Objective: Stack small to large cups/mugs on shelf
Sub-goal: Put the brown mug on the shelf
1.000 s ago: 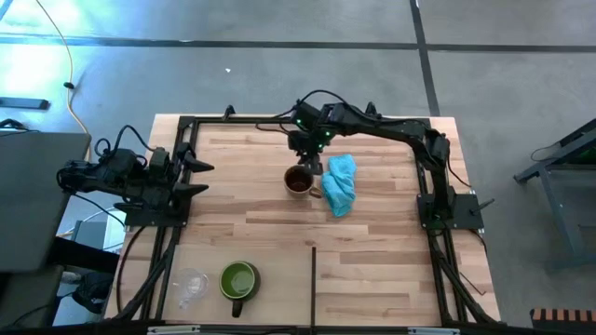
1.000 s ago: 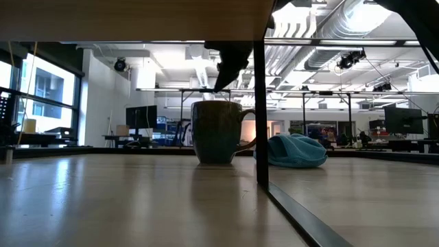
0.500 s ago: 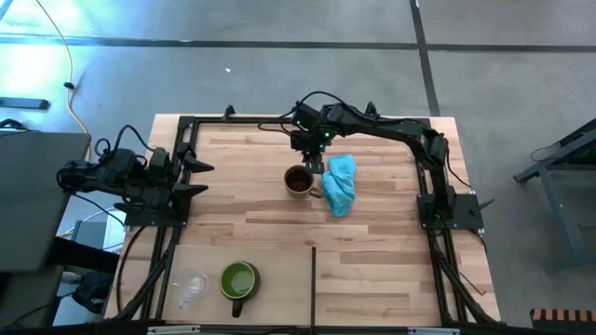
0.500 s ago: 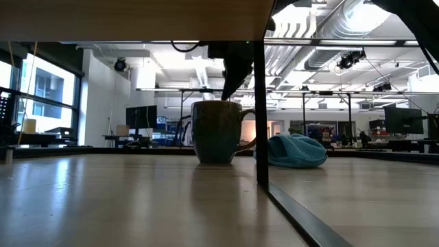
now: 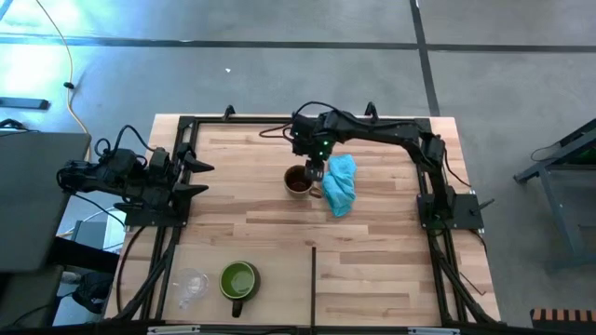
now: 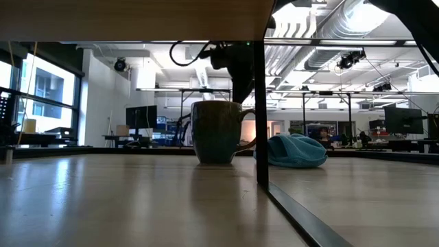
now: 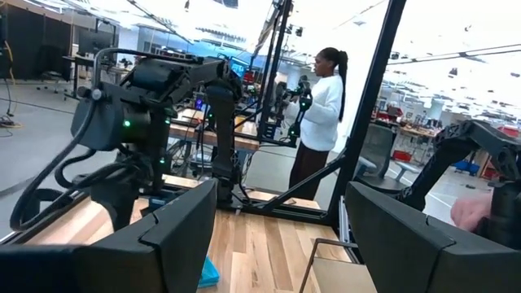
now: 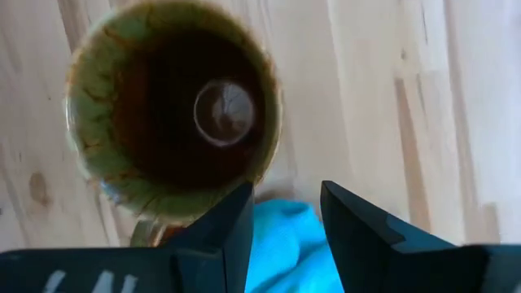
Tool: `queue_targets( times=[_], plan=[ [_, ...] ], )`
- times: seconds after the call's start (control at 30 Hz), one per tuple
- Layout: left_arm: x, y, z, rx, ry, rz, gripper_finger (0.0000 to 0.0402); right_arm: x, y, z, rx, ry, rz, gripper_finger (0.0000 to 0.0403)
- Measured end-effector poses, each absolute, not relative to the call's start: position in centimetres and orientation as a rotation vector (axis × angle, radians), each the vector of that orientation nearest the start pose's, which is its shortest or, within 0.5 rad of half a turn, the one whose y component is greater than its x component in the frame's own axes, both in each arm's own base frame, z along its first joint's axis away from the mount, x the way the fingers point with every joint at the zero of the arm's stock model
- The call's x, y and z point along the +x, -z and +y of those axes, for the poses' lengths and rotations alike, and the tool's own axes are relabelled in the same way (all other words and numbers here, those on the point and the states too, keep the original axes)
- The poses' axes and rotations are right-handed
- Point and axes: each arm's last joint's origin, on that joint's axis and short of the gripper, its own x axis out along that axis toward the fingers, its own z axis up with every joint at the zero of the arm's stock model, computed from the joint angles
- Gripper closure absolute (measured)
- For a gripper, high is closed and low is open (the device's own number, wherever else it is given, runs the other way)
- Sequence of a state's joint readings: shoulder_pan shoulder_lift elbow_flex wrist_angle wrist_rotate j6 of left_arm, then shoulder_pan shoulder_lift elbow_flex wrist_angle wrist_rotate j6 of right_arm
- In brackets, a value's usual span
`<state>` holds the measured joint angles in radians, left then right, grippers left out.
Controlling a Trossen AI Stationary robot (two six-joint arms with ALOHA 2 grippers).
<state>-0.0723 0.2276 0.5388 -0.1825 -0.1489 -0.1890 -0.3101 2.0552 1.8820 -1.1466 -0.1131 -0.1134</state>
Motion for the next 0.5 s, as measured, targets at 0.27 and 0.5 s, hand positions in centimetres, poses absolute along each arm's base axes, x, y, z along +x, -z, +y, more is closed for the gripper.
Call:
queue_targets(
  times=[0.27,0.5],
  plan=[
    [7.34,-30.75,-0.10,-0.194,-0.065,-0.133,0.0140,40.16,-26.05,-11.76,0.311,0.192,1.294,0.0268],
    [7.35,-30.60,-0.10,-0.192,-0.066,-0.118,0.0140,40.24,-26.05,-11.48,0.439,0.287,1.282,0.0268]
  ],
)
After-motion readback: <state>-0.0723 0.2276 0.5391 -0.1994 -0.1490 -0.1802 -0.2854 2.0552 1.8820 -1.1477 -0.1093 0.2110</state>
